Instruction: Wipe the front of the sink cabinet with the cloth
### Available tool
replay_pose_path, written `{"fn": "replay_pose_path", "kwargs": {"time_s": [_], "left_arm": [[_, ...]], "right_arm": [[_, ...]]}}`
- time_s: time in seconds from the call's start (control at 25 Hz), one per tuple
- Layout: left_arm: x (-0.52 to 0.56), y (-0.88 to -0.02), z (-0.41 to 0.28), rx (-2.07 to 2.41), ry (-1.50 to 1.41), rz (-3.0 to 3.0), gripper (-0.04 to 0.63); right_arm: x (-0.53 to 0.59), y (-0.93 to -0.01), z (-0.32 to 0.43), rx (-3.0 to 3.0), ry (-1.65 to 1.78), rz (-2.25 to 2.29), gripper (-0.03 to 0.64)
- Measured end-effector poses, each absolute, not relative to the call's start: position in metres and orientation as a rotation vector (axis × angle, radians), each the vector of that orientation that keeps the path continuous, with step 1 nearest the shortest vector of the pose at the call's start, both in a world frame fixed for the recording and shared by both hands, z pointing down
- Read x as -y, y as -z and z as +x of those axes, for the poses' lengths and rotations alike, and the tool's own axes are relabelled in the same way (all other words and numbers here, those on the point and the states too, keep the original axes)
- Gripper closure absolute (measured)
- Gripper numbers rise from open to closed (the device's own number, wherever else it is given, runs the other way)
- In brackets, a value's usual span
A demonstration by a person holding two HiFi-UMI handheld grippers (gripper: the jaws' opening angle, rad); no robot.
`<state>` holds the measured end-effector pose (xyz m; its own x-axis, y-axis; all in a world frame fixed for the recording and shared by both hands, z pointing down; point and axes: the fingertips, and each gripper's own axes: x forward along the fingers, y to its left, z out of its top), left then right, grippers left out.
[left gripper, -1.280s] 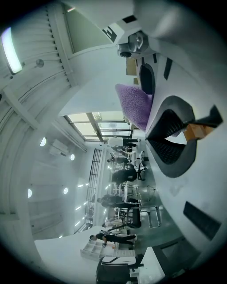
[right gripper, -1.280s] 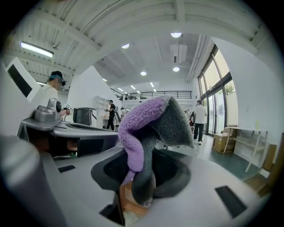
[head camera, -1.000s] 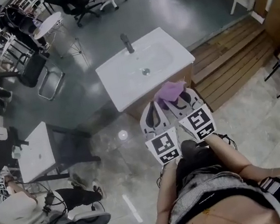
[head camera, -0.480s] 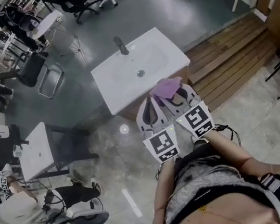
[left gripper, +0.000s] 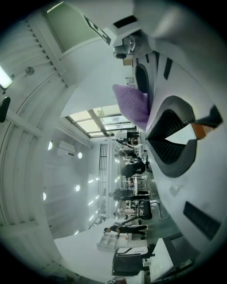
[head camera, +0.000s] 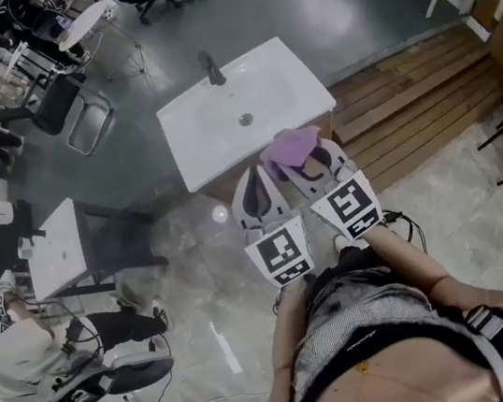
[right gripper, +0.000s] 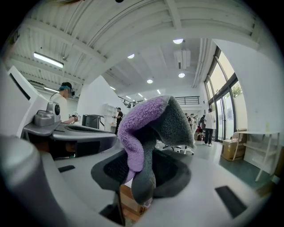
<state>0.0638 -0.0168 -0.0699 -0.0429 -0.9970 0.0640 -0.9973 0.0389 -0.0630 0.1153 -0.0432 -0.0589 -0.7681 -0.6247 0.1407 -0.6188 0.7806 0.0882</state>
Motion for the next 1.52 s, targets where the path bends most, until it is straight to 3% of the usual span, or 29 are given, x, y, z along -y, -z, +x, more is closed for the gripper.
{"fn": "replay_pose_path", "kwargs": {"time_s": [1.52], "left_arm": [[-0.003, 0.073, 0.069, 2.303, -0.21, 2.137, 0.589]], "right_arm": [[0.019, 0.065, 0.111, 2.843, 0.081, 0.868, 0.434]]}}
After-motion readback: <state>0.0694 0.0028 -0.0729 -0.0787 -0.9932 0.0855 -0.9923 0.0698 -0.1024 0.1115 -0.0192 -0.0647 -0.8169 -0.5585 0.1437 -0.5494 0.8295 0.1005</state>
